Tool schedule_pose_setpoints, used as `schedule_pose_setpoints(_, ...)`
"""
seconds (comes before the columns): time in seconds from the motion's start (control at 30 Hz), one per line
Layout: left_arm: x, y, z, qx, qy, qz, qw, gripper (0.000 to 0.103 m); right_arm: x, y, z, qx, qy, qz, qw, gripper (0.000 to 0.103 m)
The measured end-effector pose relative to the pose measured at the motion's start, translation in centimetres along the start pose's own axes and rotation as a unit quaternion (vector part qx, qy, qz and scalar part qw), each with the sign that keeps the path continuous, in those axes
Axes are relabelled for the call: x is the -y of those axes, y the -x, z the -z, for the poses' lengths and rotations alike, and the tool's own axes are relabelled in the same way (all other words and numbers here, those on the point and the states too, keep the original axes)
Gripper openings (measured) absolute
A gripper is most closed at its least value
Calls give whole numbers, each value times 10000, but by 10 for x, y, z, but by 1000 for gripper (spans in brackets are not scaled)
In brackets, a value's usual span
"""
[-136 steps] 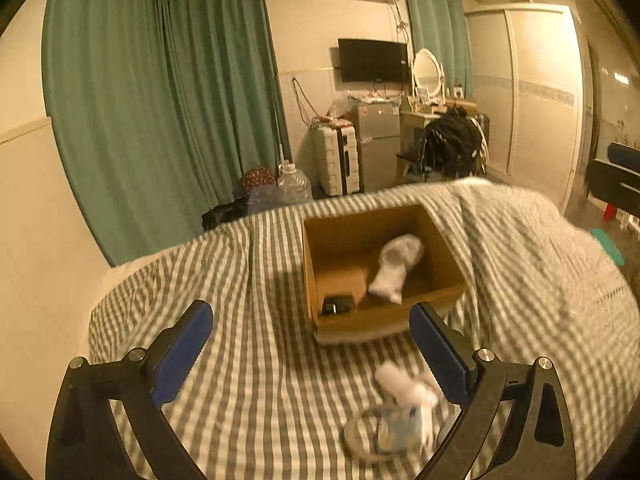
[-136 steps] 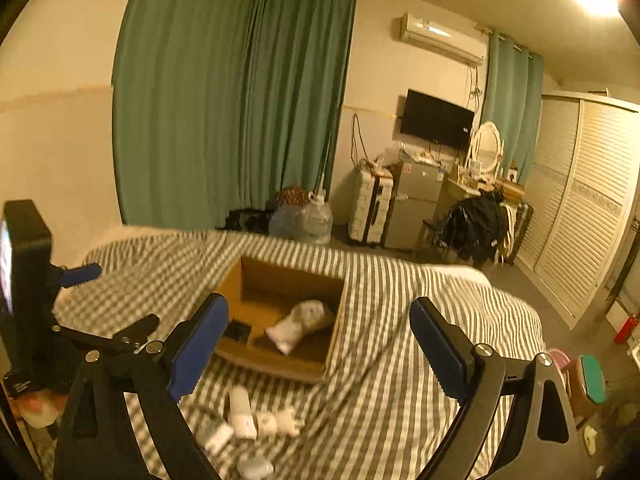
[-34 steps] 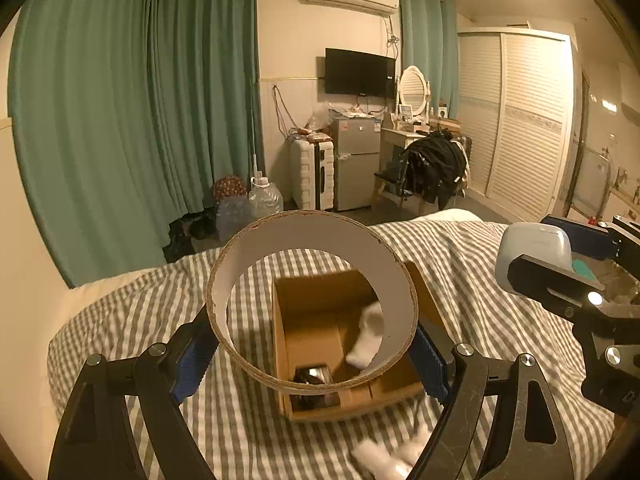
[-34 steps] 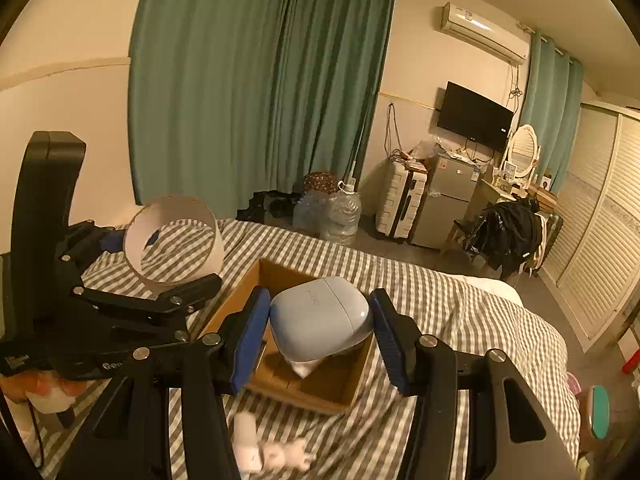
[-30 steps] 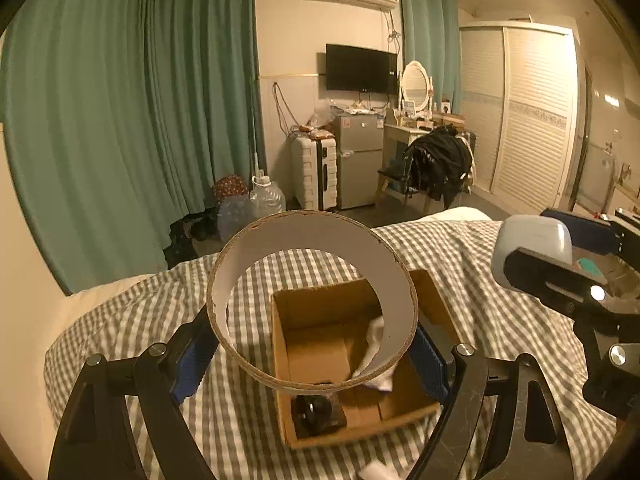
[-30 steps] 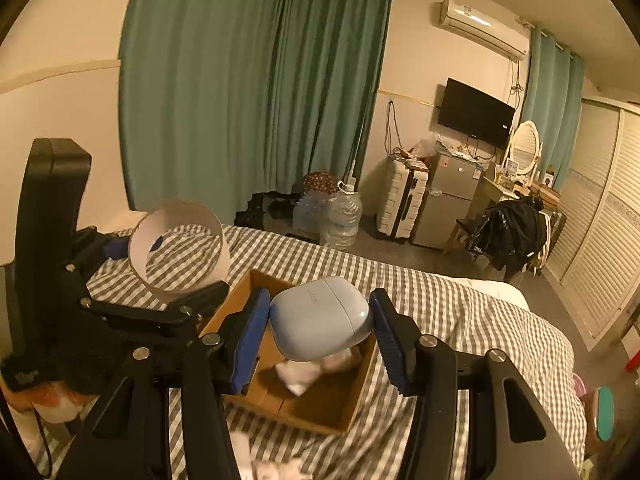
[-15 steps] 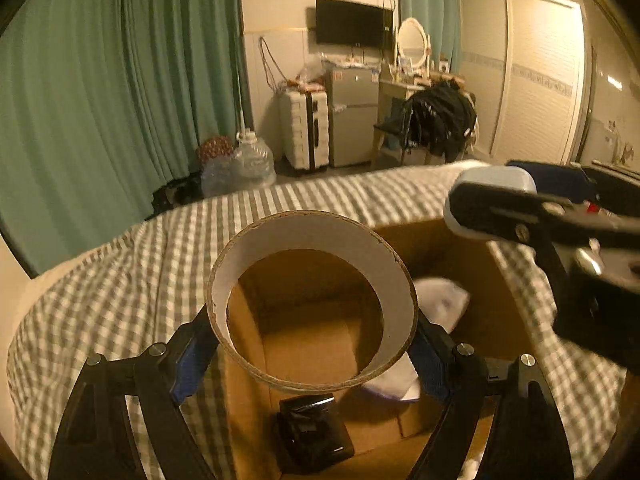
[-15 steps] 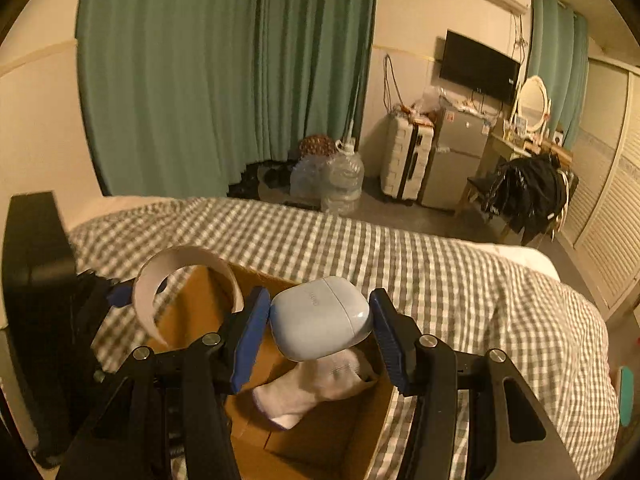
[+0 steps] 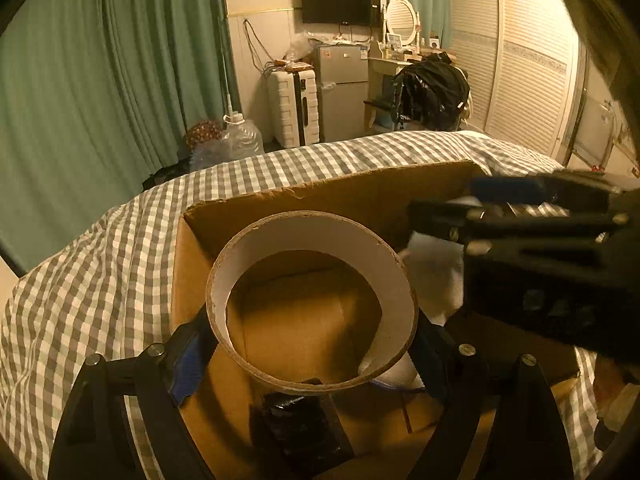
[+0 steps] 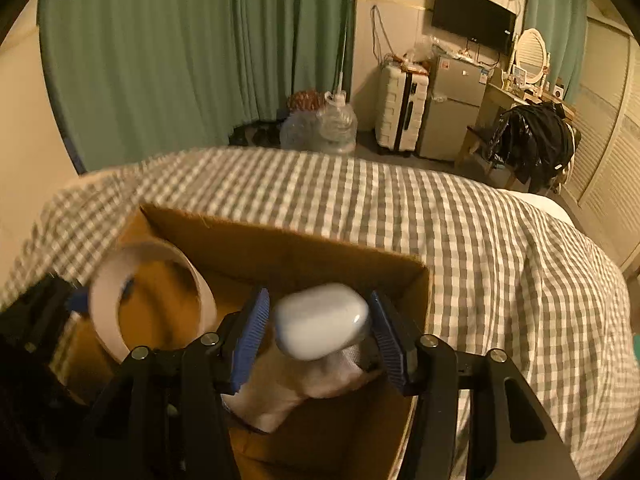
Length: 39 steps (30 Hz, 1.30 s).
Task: Organize objects
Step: 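Carry the ring and case into the box and open both tools, then move both tools back to the remaining items on the bedspread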
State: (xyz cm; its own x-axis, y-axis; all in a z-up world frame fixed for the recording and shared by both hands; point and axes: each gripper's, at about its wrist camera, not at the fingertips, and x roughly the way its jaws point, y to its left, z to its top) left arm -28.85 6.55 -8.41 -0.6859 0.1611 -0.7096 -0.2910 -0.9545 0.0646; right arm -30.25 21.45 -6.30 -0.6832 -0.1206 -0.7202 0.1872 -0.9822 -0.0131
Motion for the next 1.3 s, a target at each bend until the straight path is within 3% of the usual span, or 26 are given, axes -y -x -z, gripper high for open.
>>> schedule_pose_setpoints(0.07, -1, 6, 0, 56, 42, 24, 10000, 97, 5, 13, -3, 185, -151, -37, 9997, 82)
schedule_pose_setpoints(0.33, -6, 73, -2, 369, 188, -27, 9991, 99, 11, 96, -11, 729, -438, -12, 9964, 84)
schedule_pose_setpoints(0.63, -7, 167, 3, 661, 387, -220, 9968, 100, -15, 221, -7, 1173, -125, 54, 9930, 87)
schedule_pose_setpoints(0.9, 4, 244, 23, 1022, 303, -425, 9934, 102, -38, 310, 22, 1382, 45, 200, 9902, 89)
schedule_pose_setpoints(1.1, 8, 260, 68, 874, 333, -446, 9946, 102, -50, 328, 73, 1210, 156, 350, 9919, 90)
schedule_pose_setpoints(1.3, 5, 241, 125, 444, 491, -688, 9954, 102, -60, 293, 145, 598, 158, 454, 9971, 90)
